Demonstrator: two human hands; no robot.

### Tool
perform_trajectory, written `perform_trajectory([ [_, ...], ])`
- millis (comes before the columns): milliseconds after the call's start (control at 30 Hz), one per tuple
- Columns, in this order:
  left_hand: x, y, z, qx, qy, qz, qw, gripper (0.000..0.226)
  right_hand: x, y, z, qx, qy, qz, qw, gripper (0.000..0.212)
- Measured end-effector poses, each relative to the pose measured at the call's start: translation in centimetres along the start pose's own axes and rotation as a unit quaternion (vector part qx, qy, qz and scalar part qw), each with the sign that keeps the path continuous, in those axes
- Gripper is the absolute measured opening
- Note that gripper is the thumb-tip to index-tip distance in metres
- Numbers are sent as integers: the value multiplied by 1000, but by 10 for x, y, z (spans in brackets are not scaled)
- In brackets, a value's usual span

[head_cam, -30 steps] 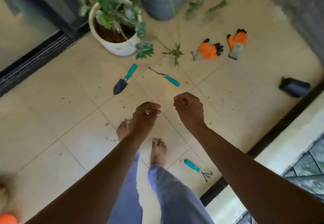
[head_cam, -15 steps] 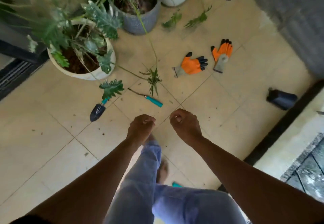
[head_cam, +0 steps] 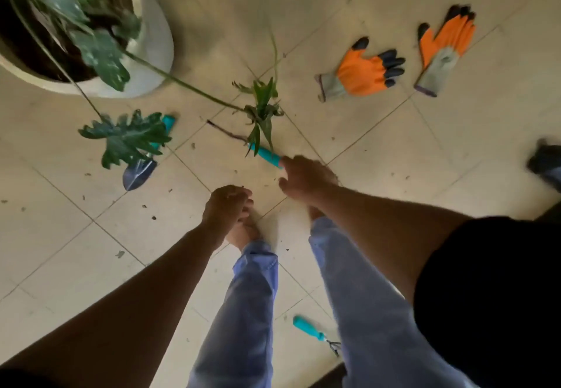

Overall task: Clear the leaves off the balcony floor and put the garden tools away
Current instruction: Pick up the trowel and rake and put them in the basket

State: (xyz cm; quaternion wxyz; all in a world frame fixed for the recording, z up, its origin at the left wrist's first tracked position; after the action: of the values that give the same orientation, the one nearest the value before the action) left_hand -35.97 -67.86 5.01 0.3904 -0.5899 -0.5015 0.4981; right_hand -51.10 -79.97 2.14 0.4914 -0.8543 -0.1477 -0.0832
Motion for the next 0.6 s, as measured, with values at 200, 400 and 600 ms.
perform_trajectory([
  [200,3,64,11,-7,-14,-30,999,15,8,83,25,-35,37,-26,998,55],
  [400,-7,82,33,15,-87,-80,993,18,13,112,41,-44,-53,-63,996,57],
  [600,-17,47,42,-5,-194,-87,977,18,16,82,23,18,31,-26,999,55],
])
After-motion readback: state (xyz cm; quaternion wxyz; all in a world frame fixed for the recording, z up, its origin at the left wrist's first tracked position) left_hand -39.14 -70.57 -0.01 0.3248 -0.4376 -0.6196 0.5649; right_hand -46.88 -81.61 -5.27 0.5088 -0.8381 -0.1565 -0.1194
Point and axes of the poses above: each hand's wrist, its own y-axis towards the middle knuckle, its own z-axis out of the palm, x = y × z, the point moved 5 cm from there along y, towards the middle knuckle, and after that the axes turned 9 degrees about y, right-handed, at the moved point
